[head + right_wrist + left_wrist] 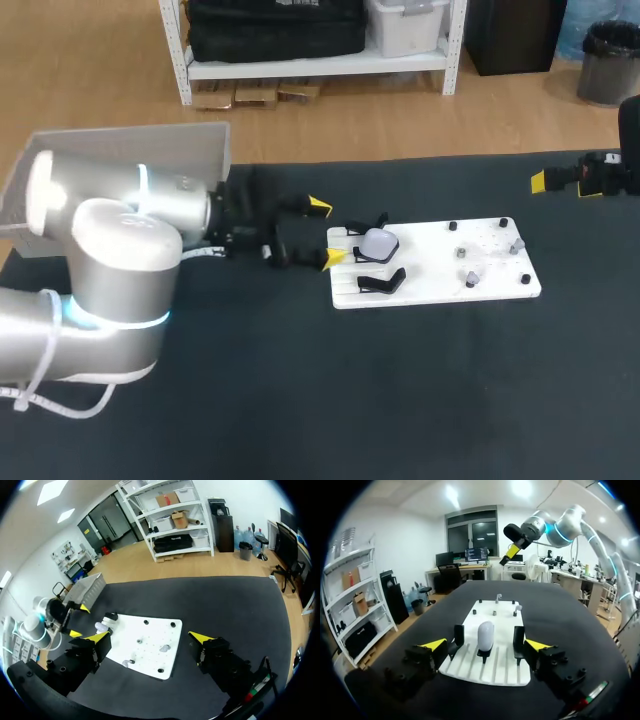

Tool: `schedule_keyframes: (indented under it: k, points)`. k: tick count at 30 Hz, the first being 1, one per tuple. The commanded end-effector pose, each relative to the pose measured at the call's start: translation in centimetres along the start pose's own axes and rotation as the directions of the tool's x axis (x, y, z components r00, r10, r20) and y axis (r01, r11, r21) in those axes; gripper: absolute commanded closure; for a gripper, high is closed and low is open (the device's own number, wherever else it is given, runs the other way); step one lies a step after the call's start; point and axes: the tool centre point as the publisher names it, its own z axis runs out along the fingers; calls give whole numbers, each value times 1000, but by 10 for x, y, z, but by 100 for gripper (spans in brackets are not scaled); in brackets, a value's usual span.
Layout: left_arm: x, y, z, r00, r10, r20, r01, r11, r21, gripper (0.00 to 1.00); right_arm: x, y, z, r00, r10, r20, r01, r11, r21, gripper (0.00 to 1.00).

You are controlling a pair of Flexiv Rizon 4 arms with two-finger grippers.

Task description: Pick up each earbud case from the left stands, insert the matching earbuds, close the lid, and place the case in the box.

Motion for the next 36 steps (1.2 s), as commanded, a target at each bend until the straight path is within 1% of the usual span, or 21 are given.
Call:
schedule_keyframes:
  k: [1,2,4,9,15,17,18,19,21,22,25,31,32,34,36]
  points:
    - [0,3,5,1000,0,-1,0,1000,4,0,0,1,-1,1000,1,0,-1,1000,3,0]
    - [0,3,5,1000,0,-1,0,1000,4,0,0,1,-1,1000,1,0,-1,1000,3,0]
    - [-1,1,12,1000,24,16,-25,999,36,0,0,1,-1,1000,1,0,-1,1000,3,0]
    - [2,1,31,998,53,-18,-51,995,85,0,0,1,-1,1000,1,0,-1,1000,3,0]
    - [9,4,44,997,60,-53,-54,993,102,0,0,1,-1,1000,1,0,-1,1000,3,0]
    - [11,6,48,996,56,-65,-50,994,101,0,0,1,-1,1000,1,0,-1,1000,3,0]
    - [11,7,50,997,40,-66,-33,995,97,0,0,1,-1,1000,1,0,-1,1000,3,0]
    - [12,8,51,997,36,-72,-29,995,95,2,0,1,-1,1000,1,0,-1,1000,3,0]
    - [13,8,53,997,27,-76,-20,996,90,15,0,1,-1,1000,1,0,-1,1000,3,0]
    - [13,8,54,997,24,-74,-17,996,90,20,0,1,-1,1000,1,0,-1,1000,3,0]
    - [13,9,56,997,17,-71,-10,996,88,25,0,1,-1,1000,1,0,-1,1000,3,0]
    - [15,6,62,997,6,-78,2,995,100,29,0,1,-1,1000,1,0,-1,1000,3,0]
    - [16,5,64,997,4,-79,4,995,103,31,0,1,-1,1000,1,0,-1,1000,3,0]
    - [17,4,67,996,0,-92,10,994,106,38,0,1,-1,1000,1,0,-1,1000,3,0]
    - [19,3,69,996,-3,-93,13,994,109,39,0,1,-1,1000,1,0,-1,1000,3,0]
